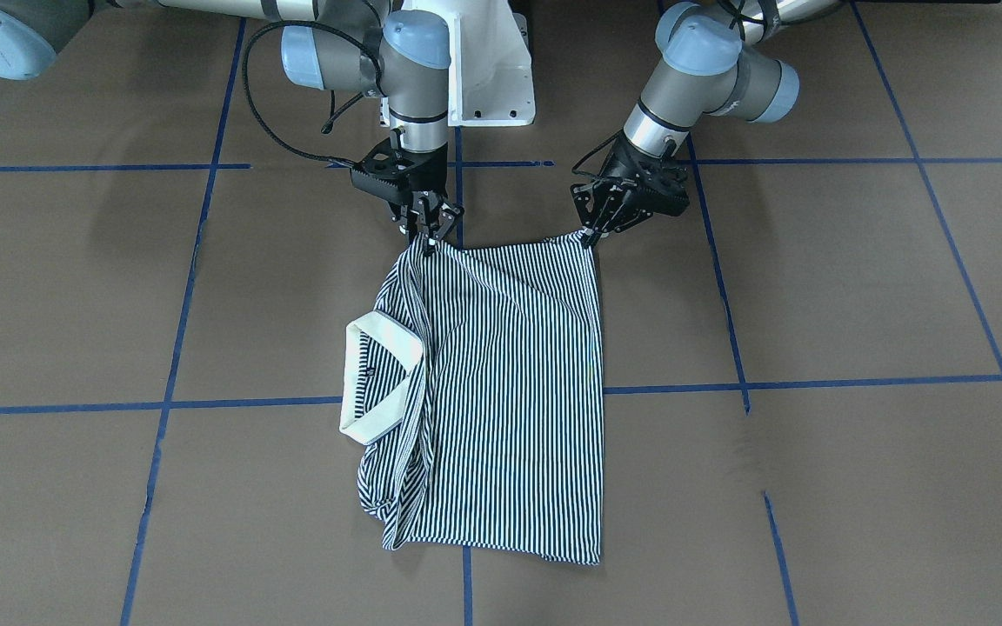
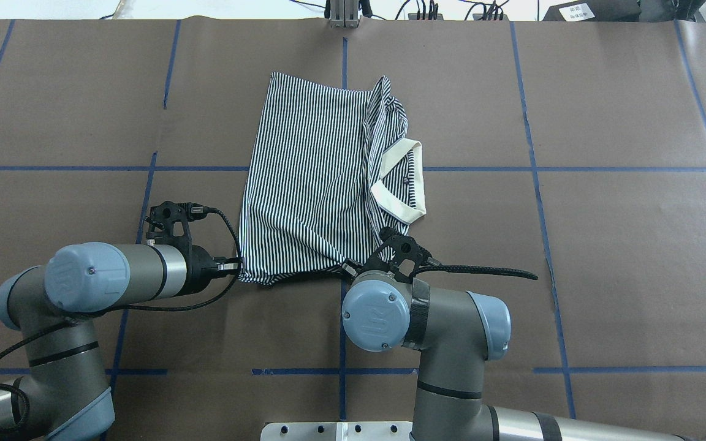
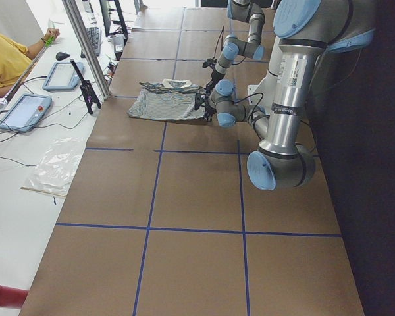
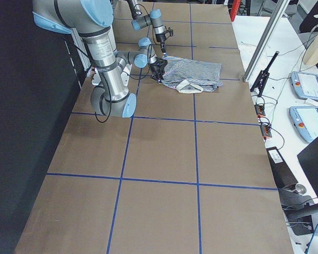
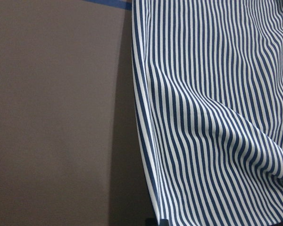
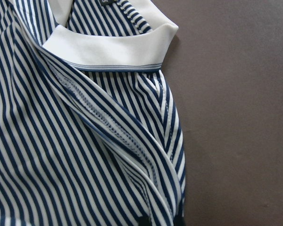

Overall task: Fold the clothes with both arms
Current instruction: 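Lift the near edge with both grippers and fold it away from the robot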

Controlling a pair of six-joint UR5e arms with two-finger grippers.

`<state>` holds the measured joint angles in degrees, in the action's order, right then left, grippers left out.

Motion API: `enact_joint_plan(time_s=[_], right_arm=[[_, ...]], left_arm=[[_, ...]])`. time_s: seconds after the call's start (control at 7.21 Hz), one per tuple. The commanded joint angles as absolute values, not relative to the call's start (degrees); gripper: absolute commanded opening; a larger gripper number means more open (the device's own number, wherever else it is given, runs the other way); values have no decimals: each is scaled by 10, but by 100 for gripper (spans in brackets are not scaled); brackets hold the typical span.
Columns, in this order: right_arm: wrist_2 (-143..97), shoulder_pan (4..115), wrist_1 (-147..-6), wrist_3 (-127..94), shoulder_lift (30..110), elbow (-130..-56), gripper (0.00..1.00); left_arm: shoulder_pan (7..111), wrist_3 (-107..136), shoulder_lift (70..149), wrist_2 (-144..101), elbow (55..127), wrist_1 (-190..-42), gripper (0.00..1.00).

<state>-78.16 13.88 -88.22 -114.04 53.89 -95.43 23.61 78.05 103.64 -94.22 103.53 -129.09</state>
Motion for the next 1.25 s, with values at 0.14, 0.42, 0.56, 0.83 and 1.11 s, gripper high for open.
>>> enact_joint_plan(time_s=[0.14, 0.42, 0.56, 0.83, 1.11], right_arm=[[-781, 144, -881, -1143, 539, -962, 0], [-787, 154, -897, -1136, 580, -1045, 0], [-799, 155, -932, -1136, 619, -1125, 0], [-798, 131, -1031, -1143, 631, -1239, 0], [-796, 106, -1107, -1158, 625, -1301, 0]], left_arm=[[236, 780, 1039, -944, 1037, -1290, 0], [237, 774, 1033, -954, 1086, -1275, 0], [237, 774, 1034, -975, 1152, -1194, 0], [236, 775, 1040, -986, 1296, -1036, 0], [235, 775, 1043, -1006, 1335, -981, 0]])
